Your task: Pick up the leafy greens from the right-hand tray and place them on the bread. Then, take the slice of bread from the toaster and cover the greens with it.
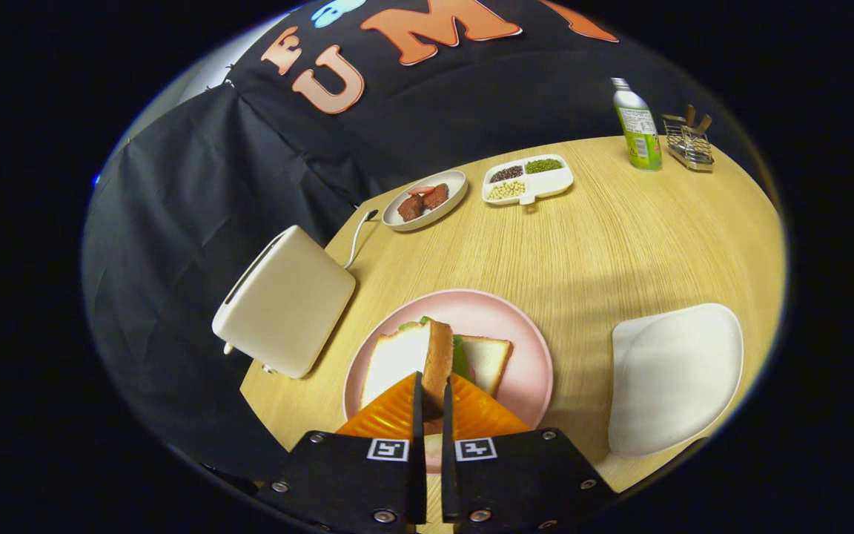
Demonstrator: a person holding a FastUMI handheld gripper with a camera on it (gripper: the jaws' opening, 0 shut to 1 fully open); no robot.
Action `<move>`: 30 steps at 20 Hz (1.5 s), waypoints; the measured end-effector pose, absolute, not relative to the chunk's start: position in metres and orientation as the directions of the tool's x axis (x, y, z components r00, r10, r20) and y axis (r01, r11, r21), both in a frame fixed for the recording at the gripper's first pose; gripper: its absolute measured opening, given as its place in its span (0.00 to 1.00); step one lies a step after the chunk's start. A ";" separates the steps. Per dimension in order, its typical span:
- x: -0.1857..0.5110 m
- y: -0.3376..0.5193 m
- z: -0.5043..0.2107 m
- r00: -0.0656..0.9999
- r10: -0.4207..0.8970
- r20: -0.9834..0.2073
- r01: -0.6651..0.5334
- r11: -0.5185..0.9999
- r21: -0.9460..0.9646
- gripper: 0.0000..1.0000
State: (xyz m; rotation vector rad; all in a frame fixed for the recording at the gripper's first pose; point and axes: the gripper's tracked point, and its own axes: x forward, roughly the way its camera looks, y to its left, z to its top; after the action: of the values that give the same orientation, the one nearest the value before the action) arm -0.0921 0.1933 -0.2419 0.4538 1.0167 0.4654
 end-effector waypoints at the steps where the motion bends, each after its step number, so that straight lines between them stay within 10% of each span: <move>1: -0.091 0.193 -0.244 0.449 0.561 -0.695 -0.160 0.816 0.555 0.09; 17: -0.064 0.162 -0.223 0.618 0.407 -0.673 -0.177 0.905 0.386 0.42; 30: -0.010 0.126 -0.075 0.952 0.196 -0.235 -0.161 0.974 0.160 0.67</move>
State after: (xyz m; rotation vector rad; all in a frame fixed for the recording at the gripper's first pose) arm -0.0105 0.1260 -0.0750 0.1401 0.2520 0.1818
